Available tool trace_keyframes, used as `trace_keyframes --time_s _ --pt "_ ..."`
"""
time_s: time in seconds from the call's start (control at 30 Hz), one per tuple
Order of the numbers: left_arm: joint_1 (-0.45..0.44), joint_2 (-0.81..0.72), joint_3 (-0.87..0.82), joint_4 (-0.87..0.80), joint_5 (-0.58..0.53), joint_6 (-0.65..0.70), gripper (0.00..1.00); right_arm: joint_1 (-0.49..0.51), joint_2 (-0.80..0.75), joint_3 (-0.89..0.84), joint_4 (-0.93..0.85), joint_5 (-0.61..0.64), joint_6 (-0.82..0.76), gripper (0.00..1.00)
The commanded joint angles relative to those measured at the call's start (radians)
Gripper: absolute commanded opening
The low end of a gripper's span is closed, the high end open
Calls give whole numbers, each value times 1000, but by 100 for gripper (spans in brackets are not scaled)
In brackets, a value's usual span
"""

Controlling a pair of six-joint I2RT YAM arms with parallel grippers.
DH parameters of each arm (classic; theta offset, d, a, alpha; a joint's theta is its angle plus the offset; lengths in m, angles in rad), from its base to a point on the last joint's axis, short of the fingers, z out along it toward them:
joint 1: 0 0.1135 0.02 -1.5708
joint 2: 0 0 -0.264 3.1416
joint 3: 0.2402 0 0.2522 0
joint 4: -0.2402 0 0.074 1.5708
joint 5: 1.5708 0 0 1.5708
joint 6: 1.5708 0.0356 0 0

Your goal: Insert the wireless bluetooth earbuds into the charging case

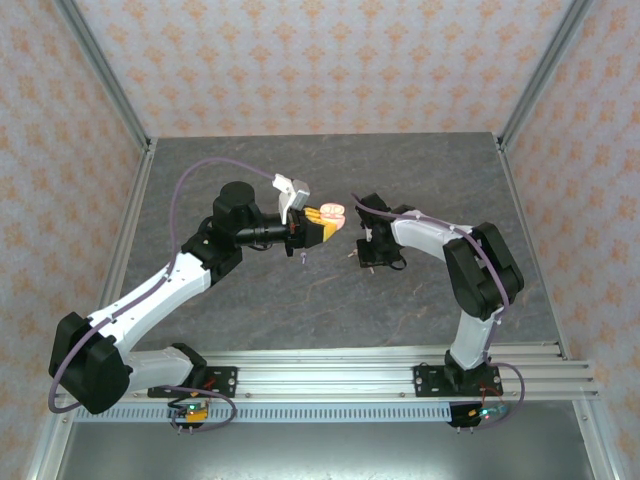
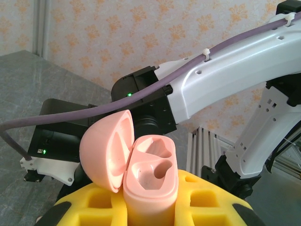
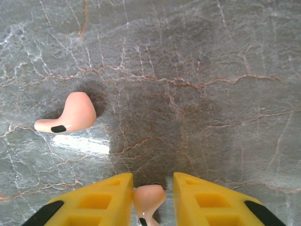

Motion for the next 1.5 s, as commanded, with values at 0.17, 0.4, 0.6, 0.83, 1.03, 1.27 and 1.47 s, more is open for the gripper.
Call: trace_keyframes --time_s 0.17,0.4,0.6,0.83,1.03,1.27,1.47 --pt "2 -24 12 3 -11 16 0 13 5 20 -71 25 -20 29" --pt "0 -24 12 1 -14 15 0 14 24 31 -76 42 -10 29" --pt "0 -26 10 -3 -17 17 0 14 24 26 -66 58 7 25" --pt "0 -23 4 -21 -48 19 0 14 10 17 -38 57 43 22" --pt "0 -17 -10 -12 -99 2 0 -1 -34 5 1 23 73 21" --pt "0 6 -59 106 -167 -78 0 -78 -174 -76 124 -140 120 21" --pt "0 36 -73 181 -196 -131 0 -172 -342 -158 250 -316 190 21"
